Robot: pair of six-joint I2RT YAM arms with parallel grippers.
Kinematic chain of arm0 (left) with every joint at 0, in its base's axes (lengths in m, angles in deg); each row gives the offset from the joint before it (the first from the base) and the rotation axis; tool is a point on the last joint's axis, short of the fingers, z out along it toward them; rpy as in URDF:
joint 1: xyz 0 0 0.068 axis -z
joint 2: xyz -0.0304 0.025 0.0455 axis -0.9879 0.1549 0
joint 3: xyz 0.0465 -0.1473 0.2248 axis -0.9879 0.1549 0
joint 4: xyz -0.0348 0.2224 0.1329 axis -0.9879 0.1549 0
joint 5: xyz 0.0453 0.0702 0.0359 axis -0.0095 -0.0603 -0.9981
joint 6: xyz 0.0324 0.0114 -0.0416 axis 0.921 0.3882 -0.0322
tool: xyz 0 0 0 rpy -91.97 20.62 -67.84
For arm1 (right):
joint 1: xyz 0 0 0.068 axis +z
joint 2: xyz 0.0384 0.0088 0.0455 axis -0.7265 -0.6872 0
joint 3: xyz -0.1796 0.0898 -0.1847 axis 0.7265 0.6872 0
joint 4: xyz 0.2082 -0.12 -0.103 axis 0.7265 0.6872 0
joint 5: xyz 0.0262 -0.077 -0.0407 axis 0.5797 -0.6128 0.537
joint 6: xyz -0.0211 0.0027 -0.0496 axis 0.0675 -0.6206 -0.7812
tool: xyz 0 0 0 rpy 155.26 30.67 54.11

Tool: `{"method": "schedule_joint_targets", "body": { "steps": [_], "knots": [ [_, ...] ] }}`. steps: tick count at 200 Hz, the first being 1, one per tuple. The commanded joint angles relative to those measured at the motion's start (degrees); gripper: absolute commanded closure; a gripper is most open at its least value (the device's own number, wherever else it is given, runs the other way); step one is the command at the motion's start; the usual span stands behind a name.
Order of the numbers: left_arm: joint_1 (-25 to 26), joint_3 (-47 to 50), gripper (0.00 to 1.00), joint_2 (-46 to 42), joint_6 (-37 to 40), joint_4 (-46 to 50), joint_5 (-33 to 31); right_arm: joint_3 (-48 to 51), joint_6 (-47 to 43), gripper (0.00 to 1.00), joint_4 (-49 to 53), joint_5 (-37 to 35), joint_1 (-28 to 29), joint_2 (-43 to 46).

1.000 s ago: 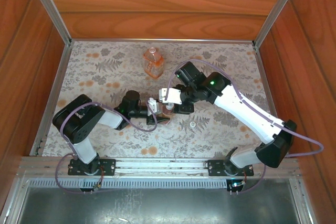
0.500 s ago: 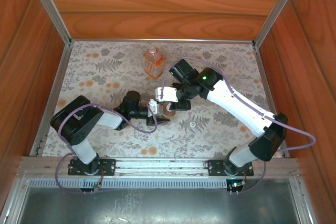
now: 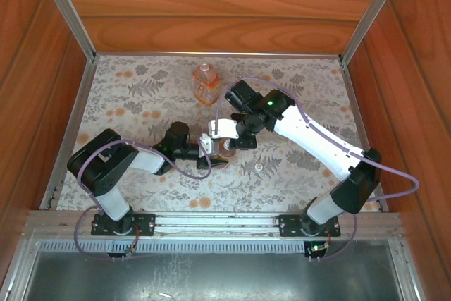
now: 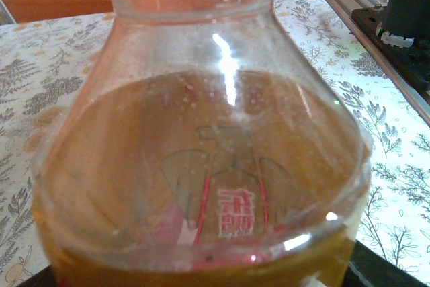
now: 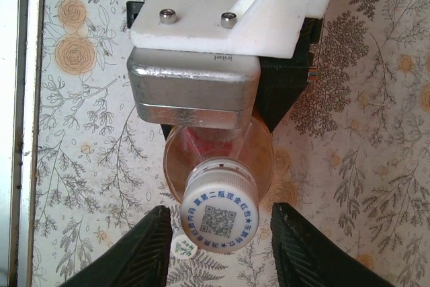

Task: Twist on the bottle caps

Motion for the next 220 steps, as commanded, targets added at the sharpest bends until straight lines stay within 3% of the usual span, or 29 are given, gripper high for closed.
{"method": "schedule_joint_targets", "body": {
  "steps": [1,220],
  "knots": [
    [0.68,0.21,0.44,0.06,1.04,5.73,-0.47,-1.35,-1.54,0.57,1.76,0.91,0.14,-1.07],
    [1.19,0.01,0.44,-1.39,1.32,7.69,-1.29,-1.32,0.59,0.65,2.38,0.62,0.14,-2.61]
  ]
}}
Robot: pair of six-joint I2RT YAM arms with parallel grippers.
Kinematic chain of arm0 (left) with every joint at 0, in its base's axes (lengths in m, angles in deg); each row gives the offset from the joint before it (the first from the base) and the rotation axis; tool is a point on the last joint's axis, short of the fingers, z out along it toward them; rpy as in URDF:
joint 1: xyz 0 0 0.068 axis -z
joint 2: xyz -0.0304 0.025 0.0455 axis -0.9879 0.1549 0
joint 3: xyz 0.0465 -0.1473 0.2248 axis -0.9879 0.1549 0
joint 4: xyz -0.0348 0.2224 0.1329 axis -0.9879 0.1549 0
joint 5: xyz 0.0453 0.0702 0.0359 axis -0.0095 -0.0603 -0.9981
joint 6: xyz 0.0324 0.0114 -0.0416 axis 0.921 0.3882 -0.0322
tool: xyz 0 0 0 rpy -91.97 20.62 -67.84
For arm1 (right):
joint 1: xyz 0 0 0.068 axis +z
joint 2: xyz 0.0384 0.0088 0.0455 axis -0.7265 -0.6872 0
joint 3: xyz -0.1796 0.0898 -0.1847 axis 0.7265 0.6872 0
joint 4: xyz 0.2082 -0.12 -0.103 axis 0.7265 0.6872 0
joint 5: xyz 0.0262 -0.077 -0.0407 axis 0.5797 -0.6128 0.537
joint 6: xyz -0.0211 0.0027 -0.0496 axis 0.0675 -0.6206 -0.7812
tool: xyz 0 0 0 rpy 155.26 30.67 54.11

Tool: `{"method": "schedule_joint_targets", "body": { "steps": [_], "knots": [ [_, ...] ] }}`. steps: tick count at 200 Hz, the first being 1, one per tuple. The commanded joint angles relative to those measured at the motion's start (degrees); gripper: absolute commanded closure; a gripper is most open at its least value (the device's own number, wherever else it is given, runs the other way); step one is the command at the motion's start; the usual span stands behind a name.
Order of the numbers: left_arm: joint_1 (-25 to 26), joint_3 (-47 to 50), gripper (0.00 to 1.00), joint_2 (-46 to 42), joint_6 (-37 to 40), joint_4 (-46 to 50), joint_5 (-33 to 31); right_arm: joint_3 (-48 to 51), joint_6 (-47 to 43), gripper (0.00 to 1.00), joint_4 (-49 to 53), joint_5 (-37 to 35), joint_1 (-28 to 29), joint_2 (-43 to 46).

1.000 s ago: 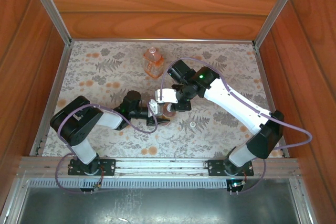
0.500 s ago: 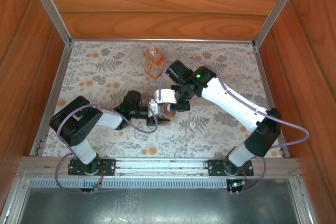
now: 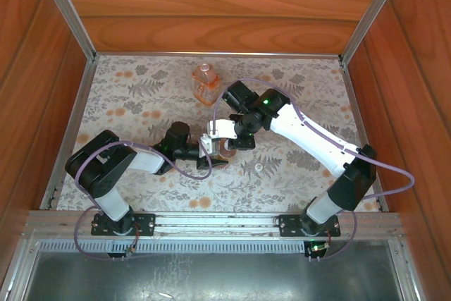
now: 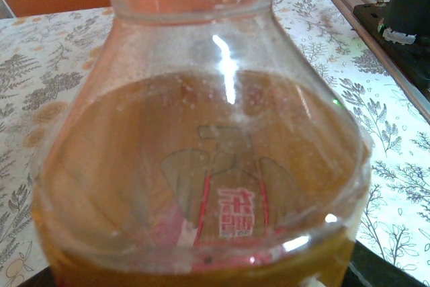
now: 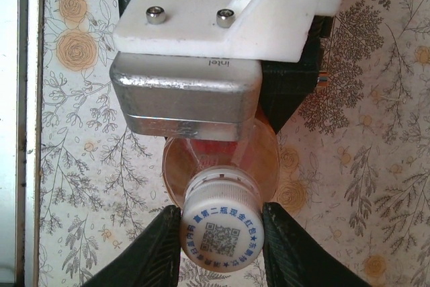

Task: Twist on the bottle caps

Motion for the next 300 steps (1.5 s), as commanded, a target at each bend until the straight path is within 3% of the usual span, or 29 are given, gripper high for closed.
{"method": "schedule_joint_targets", "body": {
  "steps": [1,97,198,300],
  "knots": [
    [0.77,0.28,0.44,-0.24,0.90,5.32,-0.27,-0.75,-0.05,0.65,1.53,0.63,0.18,-0.65],
    [0.53,-0.58,0.44,0.83,-1.83,5.36,-0.05,3.22,3.29,0.65,-1.14,0.38,-0.41,0.73],
    [0.54,-0.89,0.44,0.63,-3.74,5.36,-0.40,8.14,17.82,0.73,-6.89,1.67,-0.39,3.66],
    [0.57,-1.39,0.44,0.04,-6.48,5.39,-1.90,8.87,28.48,0.67,-9.05,-4.13,1.09,3.40]
  ]
}}
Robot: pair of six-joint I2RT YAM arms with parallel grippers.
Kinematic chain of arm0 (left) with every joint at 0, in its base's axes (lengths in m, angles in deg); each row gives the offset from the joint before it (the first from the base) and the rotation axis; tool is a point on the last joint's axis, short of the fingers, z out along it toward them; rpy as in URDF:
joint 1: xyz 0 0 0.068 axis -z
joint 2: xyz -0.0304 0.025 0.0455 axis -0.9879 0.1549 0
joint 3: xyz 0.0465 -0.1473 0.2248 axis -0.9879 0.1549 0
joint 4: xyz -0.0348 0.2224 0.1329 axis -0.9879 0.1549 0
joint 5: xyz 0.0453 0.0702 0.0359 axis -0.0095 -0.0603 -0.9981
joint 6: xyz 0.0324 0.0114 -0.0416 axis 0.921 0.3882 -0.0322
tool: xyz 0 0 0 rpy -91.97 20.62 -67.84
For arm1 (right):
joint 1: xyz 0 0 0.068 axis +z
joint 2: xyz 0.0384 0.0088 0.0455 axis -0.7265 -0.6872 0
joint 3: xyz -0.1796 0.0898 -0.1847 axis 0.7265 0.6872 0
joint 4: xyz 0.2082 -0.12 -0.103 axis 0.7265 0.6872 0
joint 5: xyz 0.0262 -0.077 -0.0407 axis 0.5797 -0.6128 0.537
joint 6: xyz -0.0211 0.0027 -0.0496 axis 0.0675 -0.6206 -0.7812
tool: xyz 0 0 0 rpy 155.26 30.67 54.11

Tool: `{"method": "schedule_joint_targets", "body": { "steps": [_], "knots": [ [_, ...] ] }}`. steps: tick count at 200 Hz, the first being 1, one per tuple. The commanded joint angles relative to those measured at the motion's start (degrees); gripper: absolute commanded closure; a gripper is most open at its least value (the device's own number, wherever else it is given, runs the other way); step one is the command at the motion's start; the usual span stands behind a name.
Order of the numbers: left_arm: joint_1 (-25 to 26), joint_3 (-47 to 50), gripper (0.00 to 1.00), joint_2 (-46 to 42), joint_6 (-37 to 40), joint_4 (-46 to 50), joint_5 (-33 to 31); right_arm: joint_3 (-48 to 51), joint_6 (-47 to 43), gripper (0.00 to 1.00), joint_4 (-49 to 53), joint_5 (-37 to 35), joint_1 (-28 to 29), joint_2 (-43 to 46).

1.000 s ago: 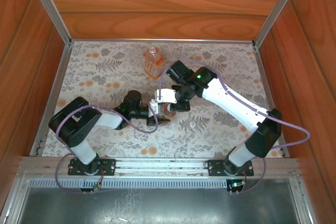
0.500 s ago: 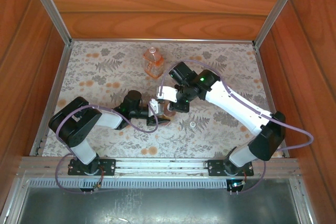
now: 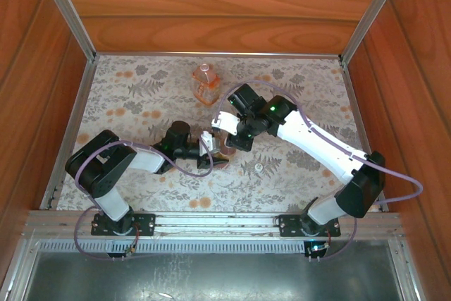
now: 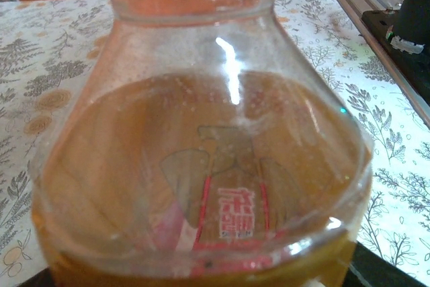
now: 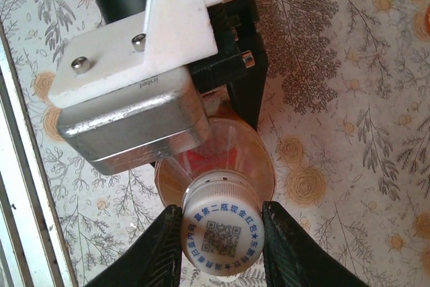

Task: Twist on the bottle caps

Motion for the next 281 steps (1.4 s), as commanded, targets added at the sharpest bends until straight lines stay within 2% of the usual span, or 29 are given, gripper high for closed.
{"method": "schedule_joint_targets", "body": {
  "steps": [1,31,68,100,139,222,262,281],
  "knots": [
    [0.56,-0.72,0.44,0.02,-2.16,4.46,-0.92,2.01,6.13,0.67,-0.05,-2.96,1.49,-1.26],
    [0.54,-0.82,0.44,-0.23,-3.09,4.41,-2.71,0.64,12.71,0.67,0.55,-6.80,2.57,-1.98],
    [0.48,-0.85,0.44,-0.44,-3.70,4.40,-3.58,0.68,22.32,0.67,-0.38,-6.78,3.39,-2.45],
    [0.50,-0.86,0.44,-0.52,-4.17,4.41,-4.59,1.66,31.50,0.72,-2.55,-9.61,3.60,-2.22],
    [0.48,-0.78,0.45,-1.01,-4.52,4.41,-5.24,1.95,40.79,0.72,-3.23,-11.26,4.58,-3.47],
    [0.54,-0.52,0.44,-1.13,-4.98,4.45,-7.55,-0.11,58.76,0.74,0.87,-18.95,6.01,-5.69],
    [0.48,-0.50,0.44,-1.16,-4.98,4.45,-7.41,-0.49,59.53,0.74,0.49,-21.17,6.64,-5.36],
    [0.54,-0.28,0.44,-1.22,-4.42,4.44,-7.50,-0.74,57.64,0.70,-0.35,-20.55,6.64,-4.65]
  ]
}}
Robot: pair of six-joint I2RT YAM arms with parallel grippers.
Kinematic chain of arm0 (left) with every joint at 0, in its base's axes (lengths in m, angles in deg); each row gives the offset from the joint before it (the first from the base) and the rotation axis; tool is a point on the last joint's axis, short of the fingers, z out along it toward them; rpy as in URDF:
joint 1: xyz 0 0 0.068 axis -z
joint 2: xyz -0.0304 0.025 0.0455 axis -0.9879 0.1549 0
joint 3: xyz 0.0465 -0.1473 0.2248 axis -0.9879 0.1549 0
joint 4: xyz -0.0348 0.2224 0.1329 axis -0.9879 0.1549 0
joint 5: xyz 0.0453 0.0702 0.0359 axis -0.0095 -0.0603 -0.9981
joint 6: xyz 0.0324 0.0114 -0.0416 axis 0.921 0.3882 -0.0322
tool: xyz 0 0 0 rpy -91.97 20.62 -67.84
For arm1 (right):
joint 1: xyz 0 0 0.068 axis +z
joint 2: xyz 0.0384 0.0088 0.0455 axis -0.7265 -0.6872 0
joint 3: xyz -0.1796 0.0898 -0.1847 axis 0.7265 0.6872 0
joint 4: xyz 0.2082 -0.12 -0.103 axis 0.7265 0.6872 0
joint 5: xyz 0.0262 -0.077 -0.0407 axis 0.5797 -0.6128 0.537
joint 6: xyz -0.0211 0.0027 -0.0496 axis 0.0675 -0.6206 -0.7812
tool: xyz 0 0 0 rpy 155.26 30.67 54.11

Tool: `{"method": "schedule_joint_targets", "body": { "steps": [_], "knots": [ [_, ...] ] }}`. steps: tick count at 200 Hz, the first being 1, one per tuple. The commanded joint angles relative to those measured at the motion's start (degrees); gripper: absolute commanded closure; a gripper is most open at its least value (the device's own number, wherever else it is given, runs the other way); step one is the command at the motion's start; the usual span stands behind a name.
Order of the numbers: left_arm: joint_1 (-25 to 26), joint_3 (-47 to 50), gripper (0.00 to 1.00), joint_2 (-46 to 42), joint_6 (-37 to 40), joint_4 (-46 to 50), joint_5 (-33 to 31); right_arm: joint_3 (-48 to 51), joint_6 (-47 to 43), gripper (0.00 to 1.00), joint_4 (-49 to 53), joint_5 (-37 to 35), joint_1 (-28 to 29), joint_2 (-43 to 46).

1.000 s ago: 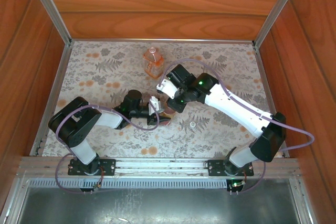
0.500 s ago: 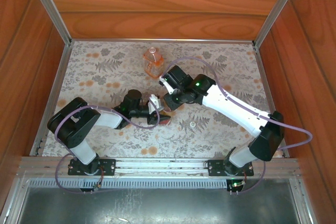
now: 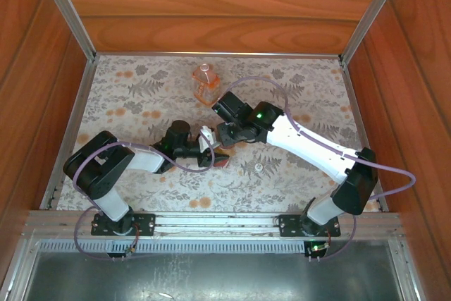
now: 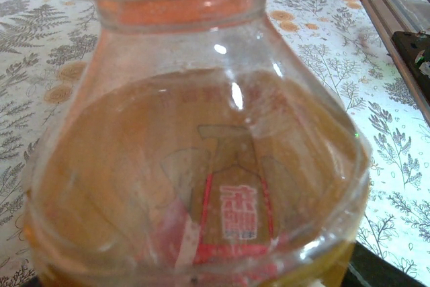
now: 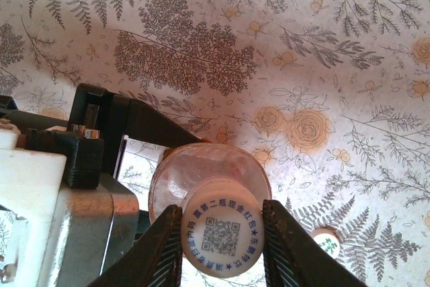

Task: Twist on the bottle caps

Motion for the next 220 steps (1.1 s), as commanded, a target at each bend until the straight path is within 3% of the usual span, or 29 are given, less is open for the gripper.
{"method": "schedule_joint_targets", "body": {
  "steps": [1,67,140,178,196,220],
  "knots": [
    [0.49,0.12,0.44,-0.23,2.56,3.29,-2.32,1.00,1.49,0.69,2.39,-0.13,0.15,-1.87],
    [0.49,0.61,0.44,-0.57,3.82,3.27,-2.37,1.08,-6.82,0.42,-0.49,1.21,0.19,1.81],
    [0.40,0.84,0.44,0.14,5.43,3.26,-1.92,4.11,-22.10,0.34,-1.00,5.75,-1.44,12.10],
    [0.45,1.35,0.44,-0.29,6.97,3.34,-1.40,7.04,-43.93,0.29,-1.45,16.00,-3.56,16.73],
    [0.49,1.54,0.44,-0.45,7.74,3.44,-0.93,6.43,-56.01,0.22,0.94,20.25,-4.24,16.83],
    [0.50,1.81,0.44,-0.52,8.89,3.44,-0.60,4.38,-68.51,0.23,4.72,23.06,-5.87,14.79]
  ]
}}
